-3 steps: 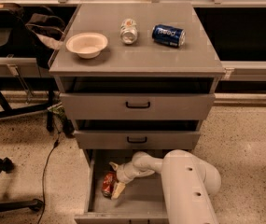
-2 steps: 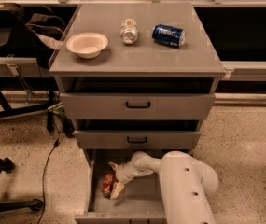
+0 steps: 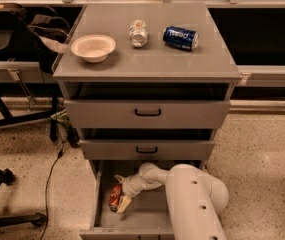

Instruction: Pick coke can from bottom drawer and place on counter

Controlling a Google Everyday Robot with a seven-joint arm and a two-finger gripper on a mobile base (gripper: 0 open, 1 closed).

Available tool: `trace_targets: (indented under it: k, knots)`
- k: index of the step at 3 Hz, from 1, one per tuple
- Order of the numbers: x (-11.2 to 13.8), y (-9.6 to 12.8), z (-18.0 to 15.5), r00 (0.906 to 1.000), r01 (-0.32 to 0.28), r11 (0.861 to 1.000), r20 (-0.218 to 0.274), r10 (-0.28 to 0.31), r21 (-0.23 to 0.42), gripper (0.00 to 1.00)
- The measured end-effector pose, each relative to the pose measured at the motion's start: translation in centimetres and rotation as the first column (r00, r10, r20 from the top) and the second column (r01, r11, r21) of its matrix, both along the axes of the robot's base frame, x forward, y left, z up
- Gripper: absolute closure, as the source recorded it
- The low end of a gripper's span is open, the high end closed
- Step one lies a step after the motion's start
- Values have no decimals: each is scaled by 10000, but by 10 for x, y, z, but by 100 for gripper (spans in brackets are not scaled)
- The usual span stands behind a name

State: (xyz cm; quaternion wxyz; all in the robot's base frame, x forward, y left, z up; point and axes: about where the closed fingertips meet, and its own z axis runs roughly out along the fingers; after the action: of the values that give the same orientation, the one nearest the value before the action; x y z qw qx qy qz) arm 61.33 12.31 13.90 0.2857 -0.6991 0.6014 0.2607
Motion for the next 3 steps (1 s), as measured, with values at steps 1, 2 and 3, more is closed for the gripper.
trace_targets:
  k: [1,2,3]
  knots:
    - [1,1,-7,9994,15,10000,-333,-16,-24,0]
    - [2,1,-8,9993,19,10000,-381,-20,-24,13]
    - [2,1,-8,9993,19,10000,-382,-20,-24,44]
